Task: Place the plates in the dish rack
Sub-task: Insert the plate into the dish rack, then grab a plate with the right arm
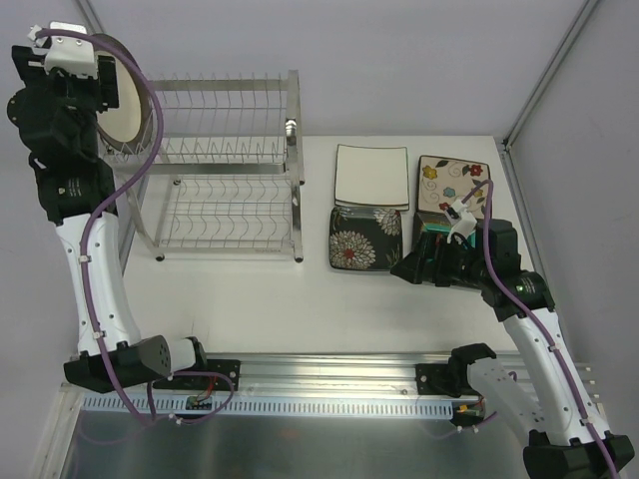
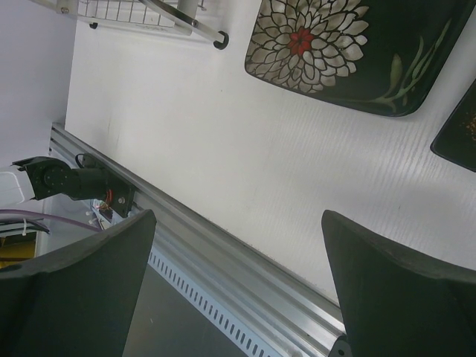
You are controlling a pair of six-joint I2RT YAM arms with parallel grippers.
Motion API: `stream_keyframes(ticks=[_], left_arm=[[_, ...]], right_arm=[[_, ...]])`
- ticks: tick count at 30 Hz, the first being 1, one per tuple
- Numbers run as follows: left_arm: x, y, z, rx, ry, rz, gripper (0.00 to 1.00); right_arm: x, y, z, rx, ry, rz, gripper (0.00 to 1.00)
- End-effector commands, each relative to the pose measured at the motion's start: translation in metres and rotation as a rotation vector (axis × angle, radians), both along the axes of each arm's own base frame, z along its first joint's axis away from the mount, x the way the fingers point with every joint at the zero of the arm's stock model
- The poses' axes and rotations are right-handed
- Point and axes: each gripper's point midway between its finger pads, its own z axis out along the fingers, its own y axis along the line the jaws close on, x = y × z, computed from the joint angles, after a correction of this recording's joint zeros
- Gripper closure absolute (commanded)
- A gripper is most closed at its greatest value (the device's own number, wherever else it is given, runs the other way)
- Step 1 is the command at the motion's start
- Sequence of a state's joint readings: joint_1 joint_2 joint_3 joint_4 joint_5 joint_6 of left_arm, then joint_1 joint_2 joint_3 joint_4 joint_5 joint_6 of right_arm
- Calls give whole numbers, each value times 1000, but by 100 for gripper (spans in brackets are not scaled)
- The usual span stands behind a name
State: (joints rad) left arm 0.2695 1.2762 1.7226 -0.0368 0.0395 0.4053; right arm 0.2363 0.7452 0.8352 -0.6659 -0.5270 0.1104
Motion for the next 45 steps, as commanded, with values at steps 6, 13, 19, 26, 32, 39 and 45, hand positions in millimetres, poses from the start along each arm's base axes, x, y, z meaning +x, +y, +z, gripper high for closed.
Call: stream_keyframes(ticks=[6, 13, 19, 26, 32, 39, 45], left_arm=[[-54, -29, 37, -209, -151, -102, 18], [-84, -57, 16, -392, -137, -217, 7], [-117, -80, -22, -508, -89, -289, 2], [-139, -112, -90, -688, 13, -395, 1], [-152, -155, -166, -811, 180, -540, 1], [-174, -183, -254, -911, 375, -595, 1], [-185, -200, -302, -956, 501, -637, 1]], right_arm=[[3, -1, 12, -29, -74, 12, 0], [2, -3, 14, -39, -77, 5, 0], [4, -8, 18, -60, -86, -21, 0], [12, -21, 18, -120, -99, -94, 0], [21, -33, 4, -150, -65, -205, 0], [29, -44, -21, -162, 4, -335, 0], [33, -67, -56, -156, 114, -554, 0]])
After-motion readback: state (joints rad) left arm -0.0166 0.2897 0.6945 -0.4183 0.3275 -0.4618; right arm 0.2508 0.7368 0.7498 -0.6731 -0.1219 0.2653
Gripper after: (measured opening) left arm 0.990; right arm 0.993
